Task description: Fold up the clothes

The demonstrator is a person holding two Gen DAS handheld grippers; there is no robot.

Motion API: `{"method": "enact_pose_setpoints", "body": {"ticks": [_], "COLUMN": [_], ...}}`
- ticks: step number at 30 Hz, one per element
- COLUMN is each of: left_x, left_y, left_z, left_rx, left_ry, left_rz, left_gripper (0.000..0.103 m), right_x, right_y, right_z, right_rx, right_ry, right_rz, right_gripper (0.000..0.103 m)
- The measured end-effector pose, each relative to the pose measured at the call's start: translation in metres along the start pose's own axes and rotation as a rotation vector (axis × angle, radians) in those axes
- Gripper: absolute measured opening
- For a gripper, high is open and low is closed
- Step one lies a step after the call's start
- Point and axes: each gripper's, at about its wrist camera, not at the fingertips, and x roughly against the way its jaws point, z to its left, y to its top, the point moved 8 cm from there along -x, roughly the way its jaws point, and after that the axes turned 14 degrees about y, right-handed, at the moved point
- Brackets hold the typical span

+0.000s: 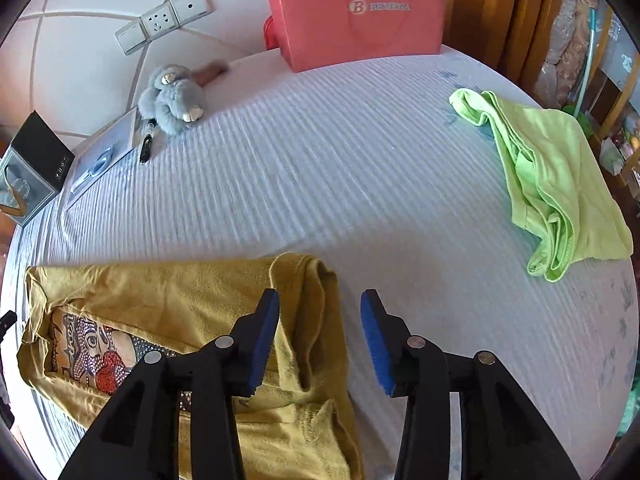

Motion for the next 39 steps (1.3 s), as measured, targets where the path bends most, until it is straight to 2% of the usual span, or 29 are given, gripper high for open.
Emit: {"method": "enact_pose_setpoints", "body": {"ticks": [2,3,4,5,8,9,10,12,13,19,25,27,30,33,36,39], "left_x": [0.000,-0.001,-0.003,-0.005,-0.007,-0.007,-0.007,-0.005,-0.003,0.015,0.037,0.040,0.022,0.003,-0.007,-0.011], "left_y": [-0.007,-0.010,-0.013,-0.016,-0.027,-0.032,-0.037,-0.048,-0.053,-0.077,-0.075,-0.076,-0.080,-0.085,-0.084,-0.081], "left_z": [0.007,0.009,0.012,0.015,0.025,0.028,0.029,0.029,0.030,0.021,0.021,0.020,0.016,0.011,0.004,0.004], "left_rx": [0.006,0.011,0.016,0.021,0.051,0.063,0.071,0.081,0.082,0.051,0.064,0.050,0.014,0.023,0.025,0.063], "left_ry": [0.002,0.004,0.007,0.009,0.001,-0.008,-0.020,-0.044,-0.054,-0.098,-0.145,-0.156,-0.114,-0.092,-0.059,-0.061], "left_rz": [0.014,0.023,0.031,0.039,0.065,0.074,0.080,0.088,0.088,0.065,0.019,0.015,0.048,0.080,0.084,0.092], "left_gripper": [0.031,0.032,0.032,0.032,0.033,0.034,0.036,0.048,0.049,0.051,0.051,0.057,0.059,0.059,0.059,0.059], "right_x": [-0.014,-0.021,-0.024,-0.027,-0.019,-0.014,-0.009,0.003,0.010,0.041,0.057,0.060,0.060,0.057,0.054,0.050], "right_y": [-0.003,-0.006,-0.009,-0.011,-0.008,-0.008,-0.009,-0.014,-0.019,-0.067,-0.114,-0.123,-0.131,-0.137,-0.139,-0.138], "right_z": [0.001,0.001,-0.002,-0.006,-0.025,-0.026,-0.027,-0.027,-0.025,-0.024,-0.034,-0.035,-0.035,-0.036,-0.033,-0.029], "right_rx": [-0.008,-0.007,-0.003,-0.004,-0.121,-0.122,-0.124,-0.103,-0.085,-0.032,-0.048,-0.047,-0.044,-0.041,-0.030,-0.008], "right_ry": [0.001,0.003,-0.021,-0.040,-0.008,-0.006,-0.005,0.003,0.009,0.027,0.046,0.054,0.055,0.050,0.051,0.046], "right_rz": [0.037,0.063,0.079,0.090,0.036,0.020,0.004,-0.018,-0.024,-0.033,-0.021,-0.021,-0.012,0.005,0.012,0.017], "right_gripper": [0.043,0.038,0.009,0.006,0.006,0.011,0.022,0.033,0.035,0.036,0.037,0.037,0.037,0.047,0.047,0.047]}}
